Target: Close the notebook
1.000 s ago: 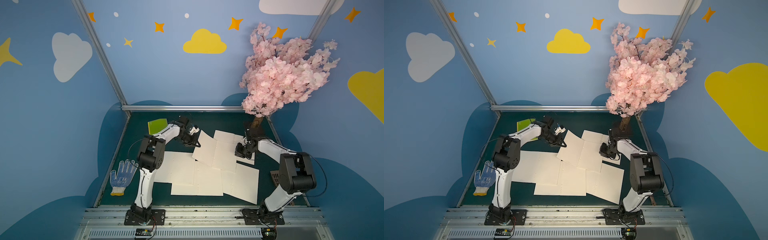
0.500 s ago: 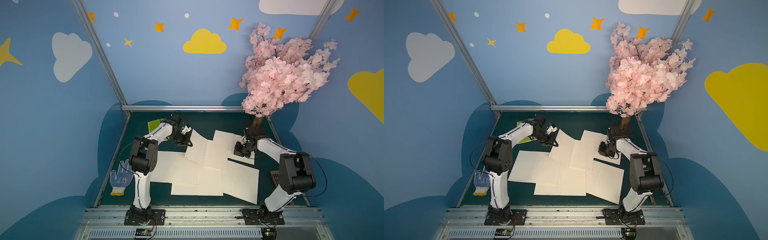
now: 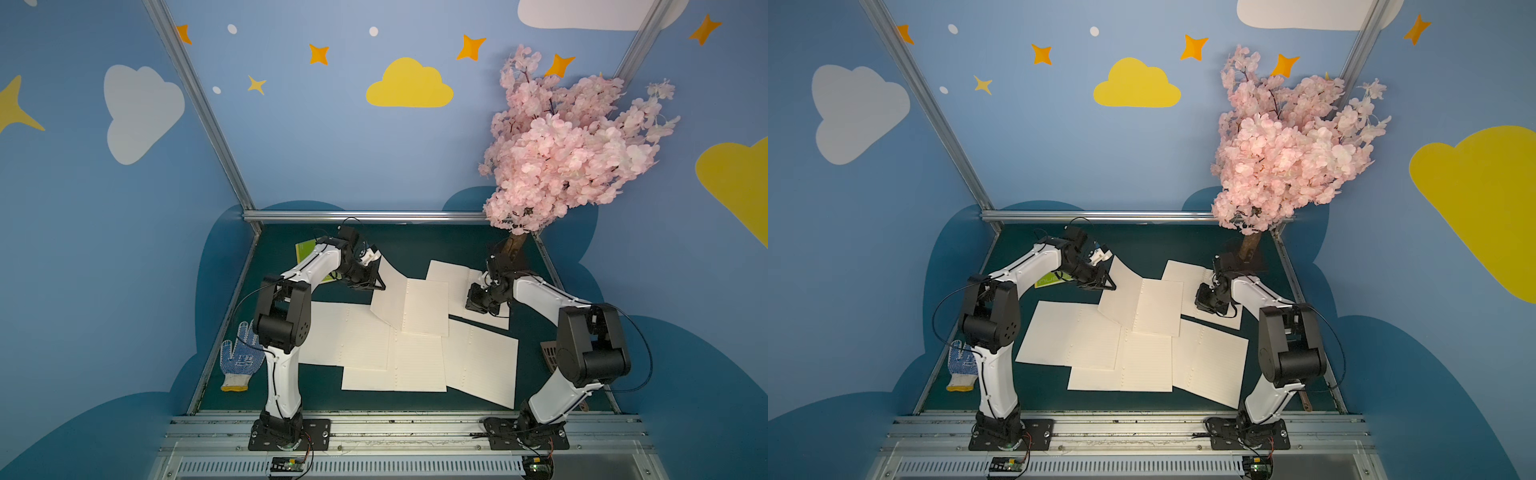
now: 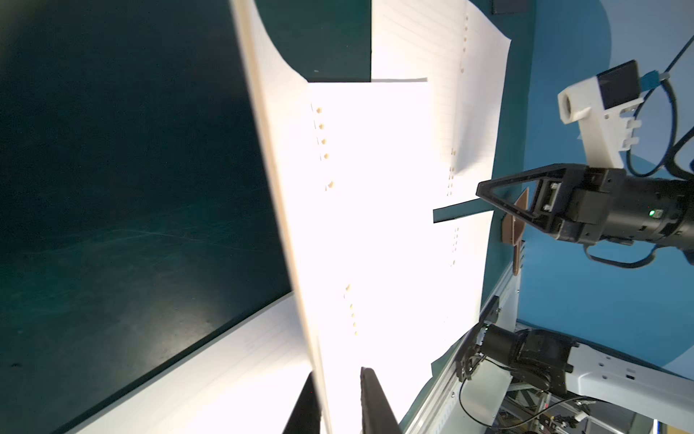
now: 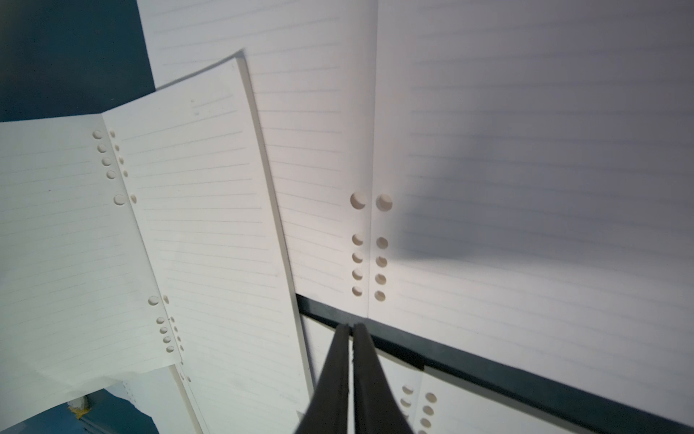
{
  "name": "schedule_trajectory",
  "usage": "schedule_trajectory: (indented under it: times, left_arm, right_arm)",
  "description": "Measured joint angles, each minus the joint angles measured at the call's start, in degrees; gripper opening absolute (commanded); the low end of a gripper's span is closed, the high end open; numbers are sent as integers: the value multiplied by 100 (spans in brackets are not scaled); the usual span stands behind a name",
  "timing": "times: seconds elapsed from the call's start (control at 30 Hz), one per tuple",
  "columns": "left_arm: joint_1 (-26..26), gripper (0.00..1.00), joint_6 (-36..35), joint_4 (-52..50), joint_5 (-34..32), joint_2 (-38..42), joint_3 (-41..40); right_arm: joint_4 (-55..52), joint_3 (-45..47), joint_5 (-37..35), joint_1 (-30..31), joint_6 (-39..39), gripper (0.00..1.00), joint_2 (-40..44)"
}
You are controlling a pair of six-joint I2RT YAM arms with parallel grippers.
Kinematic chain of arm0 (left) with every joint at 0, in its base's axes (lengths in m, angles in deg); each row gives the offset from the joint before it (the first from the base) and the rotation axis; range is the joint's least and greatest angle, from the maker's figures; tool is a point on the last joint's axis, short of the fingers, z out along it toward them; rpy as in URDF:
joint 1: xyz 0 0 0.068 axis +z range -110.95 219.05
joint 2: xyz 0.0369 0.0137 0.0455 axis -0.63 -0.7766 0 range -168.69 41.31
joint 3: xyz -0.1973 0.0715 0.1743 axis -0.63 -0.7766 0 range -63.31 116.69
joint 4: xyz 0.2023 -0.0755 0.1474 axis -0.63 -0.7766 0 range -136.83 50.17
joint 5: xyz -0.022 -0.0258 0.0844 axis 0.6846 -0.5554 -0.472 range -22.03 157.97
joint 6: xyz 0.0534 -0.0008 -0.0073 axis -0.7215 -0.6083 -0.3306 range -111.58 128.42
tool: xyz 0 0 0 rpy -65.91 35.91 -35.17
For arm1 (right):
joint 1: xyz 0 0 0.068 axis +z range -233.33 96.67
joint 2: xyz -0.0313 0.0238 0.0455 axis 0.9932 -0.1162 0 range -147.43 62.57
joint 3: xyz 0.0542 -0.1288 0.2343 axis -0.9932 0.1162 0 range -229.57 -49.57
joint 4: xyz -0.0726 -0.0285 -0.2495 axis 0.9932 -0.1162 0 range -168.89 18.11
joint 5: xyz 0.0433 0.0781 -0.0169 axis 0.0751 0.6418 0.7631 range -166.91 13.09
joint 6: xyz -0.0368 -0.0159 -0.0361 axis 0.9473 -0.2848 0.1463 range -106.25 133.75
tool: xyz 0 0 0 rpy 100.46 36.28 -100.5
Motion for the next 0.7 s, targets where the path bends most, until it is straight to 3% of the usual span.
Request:
schedule_trajectory:
  times: [0.23, 0.7]
  left_arm:
    - [-144, 33, 168, 216, 284, 11, 0]
    - [-614, 40, 640, 997, 925, 11, 0]
  right_arm:
    - [0, -2, 4, 0, 0, 10, 0]
    - [0, -7, 11, 0, 0, 11, -7]
